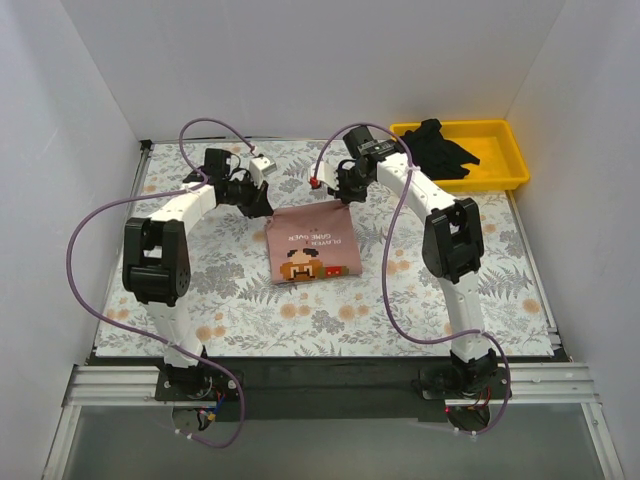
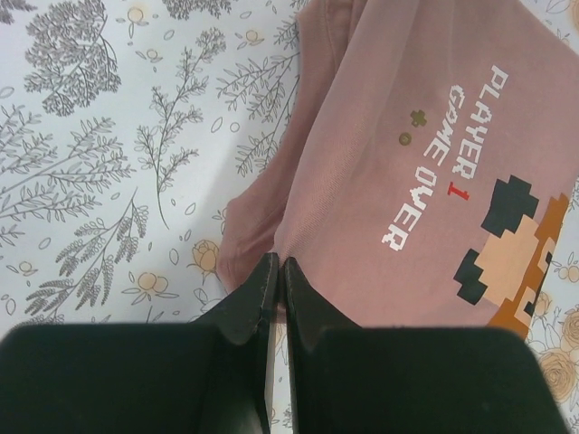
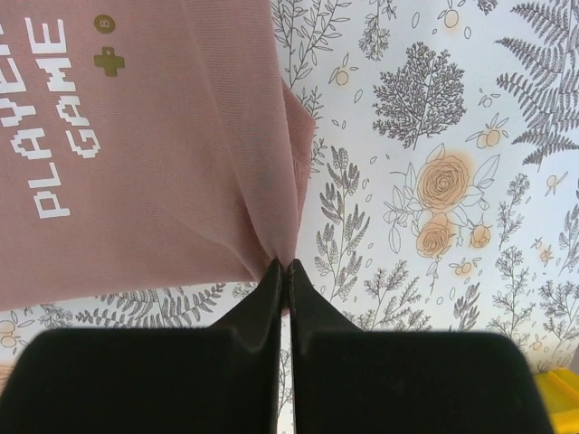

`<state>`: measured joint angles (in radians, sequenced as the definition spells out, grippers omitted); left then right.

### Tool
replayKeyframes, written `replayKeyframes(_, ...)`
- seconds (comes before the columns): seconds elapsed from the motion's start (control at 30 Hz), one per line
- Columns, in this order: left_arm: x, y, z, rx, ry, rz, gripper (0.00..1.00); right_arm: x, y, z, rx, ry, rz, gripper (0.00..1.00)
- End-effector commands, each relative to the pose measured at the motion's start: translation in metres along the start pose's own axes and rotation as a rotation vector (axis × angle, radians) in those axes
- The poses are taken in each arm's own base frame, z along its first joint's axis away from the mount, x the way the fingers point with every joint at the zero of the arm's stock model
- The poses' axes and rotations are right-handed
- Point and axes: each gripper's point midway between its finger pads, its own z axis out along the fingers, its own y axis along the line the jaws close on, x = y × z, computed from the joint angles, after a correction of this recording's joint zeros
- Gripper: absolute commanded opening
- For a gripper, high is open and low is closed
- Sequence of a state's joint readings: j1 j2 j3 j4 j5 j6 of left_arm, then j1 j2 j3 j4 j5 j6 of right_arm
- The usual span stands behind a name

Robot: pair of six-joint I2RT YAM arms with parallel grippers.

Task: Fold and stack the t-shirts
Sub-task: Fold the tshirt

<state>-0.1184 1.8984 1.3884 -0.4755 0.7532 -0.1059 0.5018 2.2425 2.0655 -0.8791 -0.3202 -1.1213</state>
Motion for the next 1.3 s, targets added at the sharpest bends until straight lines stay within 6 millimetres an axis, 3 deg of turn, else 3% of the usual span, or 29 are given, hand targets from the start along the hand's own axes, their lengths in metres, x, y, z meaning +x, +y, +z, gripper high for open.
replayKeyframes(0.0,0.007,0.006,-0.008,-0.025,0.021,-0.017,0.00,-0.005,-0.011,0.007,0.021,-0.013,-0.010,0.01)
replayKeyframes(0.13,0.022,0.007,-0.008,-0.022,0.034,-0.060,0.00,-0.005,-0.016,0.016,0.030,-0.024,-0.007,0.01)
replayKeyframes(0.23,0.020,0.005,-0.010,-0.027,0.019,-0.064,0.00,-0.004,-0.017,0.021,0.029,-0.027,-0.003,0.01)
replayKeyframes(0.43,0.031,0.026,-0.001,-0.074,0.053,-0.089,0.01,0.005,-0.023,0.037,0.055,0.004,0.004,0.01)
replayKeyframes(0.47,0.036,0.030,0.002,-0.080,0.061,-0.103,0.02,0.007,-0.026,0.039,0.067,0.011,0.015,0.10)
replayKeyframes(0.5,0.039,0.035,0.003,-0.098,0.074,-0.101,0.03,0.008,-0.029,0.041,0.086,0.014,0.044,0.29)
replayKeyframes(0.53,0.042,0.037,0.005,-0.104,0.084,-0.111,0.05,0.010,-0.033,0.041,0.102,0.025,0.063,0.38)
replayKeyframes(0.6,0.045,0.049,0.006,-0.130,0.091,-0.132,0.14,0.007,-0.038,0.034,0.135,0.020,0.110,0.70)
replayKeyframes(0.8,0.040,0.085,0.015,-0.183,0.090,-0.207,0.36,-0.013,-0.041,-0.005,0.197,-0.029,0.218,0.72)
replayKeyframes(0.83,0.024,0.094,0.012,-0.195,0.061,-0.190,0.38,-0.016,-0.041,-0.011,0.201,-0.041,0.235,0.73)
replayKeyframes(0.9,0.014,0.102,0.010,-0.202,0.044,-0.222,0.44,-0.027,-0.033,-0.029,0.208,-0.069,0.302,0.76)
replayKeyframes(0.93,-0.005,0.107,0.004,-0.212,0.007,-0.220,0.47,-0.032,-0.028,-0.034,0.195,-0.093,0.322,0.78)
replayKeyframes(1.03,-0.038,0.086,-0.012,-0.122,-0.086,-0.304,0.49,-0.050,-0.006,-0.054,0.148,-0.166,0.410,0.82)
replayKeyframes(1.1,-0.059,0.043,-0.025,0.012,-0.142,-0.406,0.62,-0.061,0.008,-0.067,0.112,-0.214,0.481,0.87)
replayKeyframes(1.13,-0.059,0.026,-0.028,0.062,-0.145,-0.459,0.66,-0.067,0.023,-0.063,0.049,-0.245,0.504,0.89)
replayKeyframes(1.23,-0.055,-0.049,-0.037,0.247,-0.116,-0.635,0.69,-0.081,0.045,-0.065,-0.064,-0.312,0.601,0.91)
replayKeyframes(1.27,-0.052,-0.063,-0.035,0.274,-0.109,-0.652,0.69,-0.083,0.052,-0.062,-0.098,-0.319,0.625,0.91)
